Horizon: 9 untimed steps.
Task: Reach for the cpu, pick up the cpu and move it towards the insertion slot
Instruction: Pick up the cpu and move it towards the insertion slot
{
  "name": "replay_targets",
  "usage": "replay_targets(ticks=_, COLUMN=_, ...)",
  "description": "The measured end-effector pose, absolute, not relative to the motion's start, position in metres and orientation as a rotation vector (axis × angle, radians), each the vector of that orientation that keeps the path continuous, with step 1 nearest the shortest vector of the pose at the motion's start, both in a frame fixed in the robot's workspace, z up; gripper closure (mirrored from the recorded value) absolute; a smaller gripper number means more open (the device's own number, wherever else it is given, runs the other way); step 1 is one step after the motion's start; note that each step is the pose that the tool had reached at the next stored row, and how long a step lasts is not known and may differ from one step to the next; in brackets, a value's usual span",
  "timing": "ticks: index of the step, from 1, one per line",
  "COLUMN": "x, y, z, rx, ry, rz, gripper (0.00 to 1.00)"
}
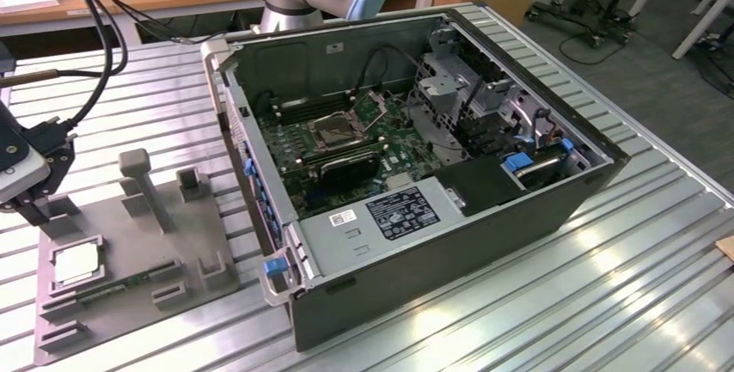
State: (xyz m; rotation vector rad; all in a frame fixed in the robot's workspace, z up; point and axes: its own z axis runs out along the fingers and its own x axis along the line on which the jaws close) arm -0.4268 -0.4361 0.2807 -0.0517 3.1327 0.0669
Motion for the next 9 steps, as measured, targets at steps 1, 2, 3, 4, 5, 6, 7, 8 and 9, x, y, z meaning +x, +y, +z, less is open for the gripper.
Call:
replay_targets(ticks=1, x=-0.4268, y=-0.4361, z=0.2807, rx=-0.052, ry=3.133, rz=0.067, gripper=0.89)
replay_targets(ticks=2, x=-0.4268, y=-0.4361, z=0.2806, rx=-0.052, ry=3.133, rz=0.067, gripper=0.89)
replay_targets(ticks=3, x=-0.4269, y=-0.4361, z=0.2805, rx=-0.052, ry=3.133, rz=0.067, gripper=0.89)
replay_targets(ticks=4, x=-0.4270, y=-0.4361, z=0.2804, rx=-0.052, ry=3.133, rz=0.067, gripper=0.89)
replay_targets(ticks=5, x=-0.4270, y=-0.4361, z=0.2804, rx=-0.052, ry=3.133, rz=0.067, gripper=0.89)
replay_targets(ticks=6, x=-0.4270, y=-0.4361, z=0.2802, rx=-0.052, ry=3.133, rz=0.067, gripper=0.89)
replay_targets(ticks=7, x=-0.4270, y=-0.4361, z=0.2800, rx=-0.052, ry=3.133, rz=0.067, gripper=0.89)
replay_targets(ticks=8, x=-0.4270, y=-0.4361, z=0.2799, rx=-0.052, ry=3.133, rz=0.067, gripper=0.89)
replay_targets(ticks=9, x=-0.4270, y=-0.4361, z=0.2799, rx=-0.052, ry=3.133, rz=0.067, gripper=0.89)
